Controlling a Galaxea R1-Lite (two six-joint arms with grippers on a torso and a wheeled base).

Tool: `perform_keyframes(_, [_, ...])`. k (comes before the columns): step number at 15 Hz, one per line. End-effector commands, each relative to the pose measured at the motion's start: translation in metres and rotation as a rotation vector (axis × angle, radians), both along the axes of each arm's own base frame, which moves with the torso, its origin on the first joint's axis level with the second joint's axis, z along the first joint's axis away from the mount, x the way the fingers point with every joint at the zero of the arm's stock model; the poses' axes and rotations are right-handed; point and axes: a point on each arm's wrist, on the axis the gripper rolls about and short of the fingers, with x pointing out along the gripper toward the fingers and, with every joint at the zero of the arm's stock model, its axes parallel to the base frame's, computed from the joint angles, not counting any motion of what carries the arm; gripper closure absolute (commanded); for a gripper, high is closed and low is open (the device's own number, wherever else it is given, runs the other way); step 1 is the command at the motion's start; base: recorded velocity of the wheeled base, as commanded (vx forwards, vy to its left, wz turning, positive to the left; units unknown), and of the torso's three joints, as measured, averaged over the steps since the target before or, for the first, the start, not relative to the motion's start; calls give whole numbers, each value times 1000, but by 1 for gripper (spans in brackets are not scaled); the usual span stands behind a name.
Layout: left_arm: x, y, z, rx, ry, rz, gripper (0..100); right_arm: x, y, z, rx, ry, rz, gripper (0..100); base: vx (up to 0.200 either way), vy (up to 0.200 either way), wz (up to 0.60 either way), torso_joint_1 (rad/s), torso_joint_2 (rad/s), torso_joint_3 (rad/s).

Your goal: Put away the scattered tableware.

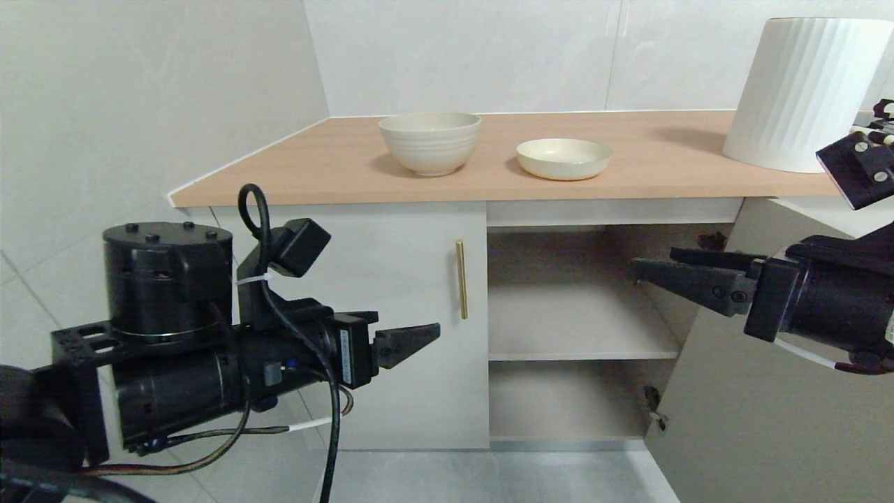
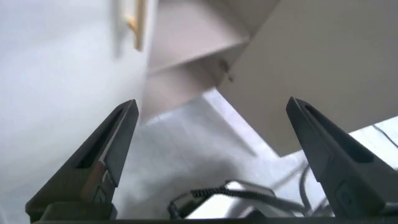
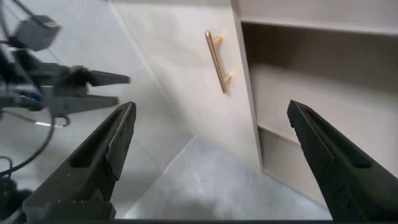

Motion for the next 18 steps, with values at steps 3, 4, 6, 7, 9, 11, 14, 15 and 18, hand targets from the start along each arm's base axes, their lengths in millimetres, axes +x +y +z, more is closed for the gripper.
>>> perform_keyframes(3, [-19,14,30,-61,-111,13,0,2,4,-2,-5,3,-29,0,0,0,0,0,0,0])
perform_keyframes(4, [-19,15,31,-62,-115,13,0,1,6,-1,-2,0,-21,0,0,0,0,0,0,0])
perform_keyframes(6, [-18,15,31,-50,-123,12,0,1,6,-1,2,-7,-19,0,0,0,0,0,0,0])
perform_keyframes(7, [-19,15,31,-50,-127,13,0,1,6,-1,2,-7,-19,0,200,0,0,2,-2,7])
perform_keyframes(9, [-20,18,35,-56,-139,21,0,1,6,-1,3,-8,-19,0,200,0,0,0,2,2])
perform_keyframes(11, [-21,20,38,-63,-151,26,0,0,7,-1,4,-7,-18,0,200,0,0,5,7,5])
perform_keyframes(14, [-26,22,42,-71,-166,24,0,0,6,1,8,-10,-20,0,133,0,0,3,3,5])
perform_keyframes(15, [-27,23,44,-75,-172,24,0,0,6,1,7,-10,-24,0,0,0,0,0,0,0])
perform_keyframes(18, [-44,32,62,-117,-248,25,0,-1,6,2,10,-16,-37,0,0,0,0,0,0,0])
